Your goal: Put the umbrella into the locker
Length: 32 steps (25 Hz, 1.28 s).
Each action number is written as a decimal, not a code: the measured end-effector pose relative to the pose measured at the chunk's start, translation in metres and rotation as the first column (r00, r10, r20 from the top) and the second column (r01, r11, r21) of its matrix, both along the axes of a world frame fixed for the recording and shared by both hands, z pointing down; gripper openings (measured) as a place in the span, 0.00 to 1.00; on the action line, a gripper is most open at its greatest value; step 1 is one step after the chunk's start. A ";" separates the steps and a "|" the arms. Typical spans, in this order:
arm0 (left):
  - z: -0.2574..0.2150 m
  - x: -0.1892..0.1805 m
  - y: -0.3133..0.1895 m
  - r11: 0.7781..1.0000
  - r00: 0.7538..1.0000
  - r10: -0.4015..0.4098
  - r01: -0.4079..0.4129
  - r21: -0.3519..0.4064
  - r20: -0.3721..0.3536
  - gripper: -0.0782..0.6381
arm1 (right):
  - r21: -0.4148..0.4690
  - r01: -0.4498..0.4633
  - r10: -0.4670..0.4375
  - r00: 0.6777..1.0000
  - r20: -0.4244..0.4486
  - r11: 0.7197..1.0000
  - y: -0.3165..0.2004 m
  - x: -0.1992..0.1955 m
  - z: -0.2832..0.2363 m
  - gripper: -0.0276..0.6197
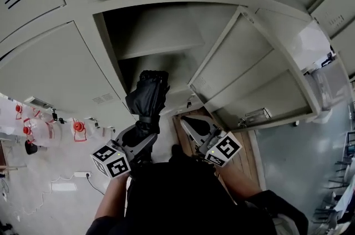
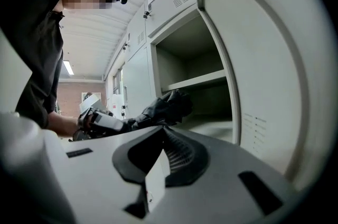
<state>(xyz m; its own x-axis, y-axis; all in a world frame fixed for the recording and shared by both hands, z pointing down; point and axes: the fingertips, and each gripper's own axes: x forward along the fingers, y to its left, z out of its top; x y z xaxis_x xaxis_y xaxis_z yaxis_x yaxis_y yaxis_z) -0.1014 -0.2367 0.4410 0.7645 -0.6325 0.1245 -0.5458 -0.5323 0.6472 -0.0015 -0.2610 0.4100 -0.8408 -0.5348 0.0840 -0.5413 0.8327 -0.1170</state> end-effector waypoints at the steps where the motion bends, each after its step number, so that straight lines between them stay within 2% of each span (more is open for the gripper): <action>1: 0.000 0.002 -0.008 1.000 1.000 -0.012 0.012 -0.006 0.014 0.47 | 0.003 0.010 -0.010 1.000 0.006 1.000 -0.003 0.002 -0.002 0.06; 7: 0.003 0.009 -0.049 0.997 0.994 -0.055 0.061 -0.056 0.096 0.47 | 0.004 0.103 -0.103 0.994 0.036 0.995 -0.006 -0.003 -0.007 0.06; 11: 0.006 0.014 -0.069 0.995 0.985 -0.077 0.086 -0.050 0.155 0.47 | 0.001 0.152 -0.152 0.987 0.052 0.988 -0.004 -0.008 -0.006 0.06; 23: 0.006 0.028 -0.131 0.991 0.959 -0.103 0.122 -0.055 0.265 0.47 | -0.016 0.176 -0.175 0.982 0.072 0.984 -0.010 0.003 -0.006 0.06; 32: 0.008 0.044 -0.168 0.994 0.937 -0.083 0.102 -0.038 0.339 0.46 | -0.038 0.172 -0.167 0.980 0.104 0.984 -0.013 0.015 -0.010 0.06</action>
<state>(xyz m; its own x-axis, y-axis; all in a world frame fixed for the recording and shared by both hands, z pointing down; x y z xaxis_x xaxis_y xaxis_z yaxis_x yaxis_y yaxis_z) -0.0578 -0.4047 0.4491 0.6103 -0.6838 0.4000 -0.7817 -0.4380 0.4438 0.0131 -0.2738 0.4002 -0.9243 -0.3812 0.0165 -0.3763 0.9036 -0.2047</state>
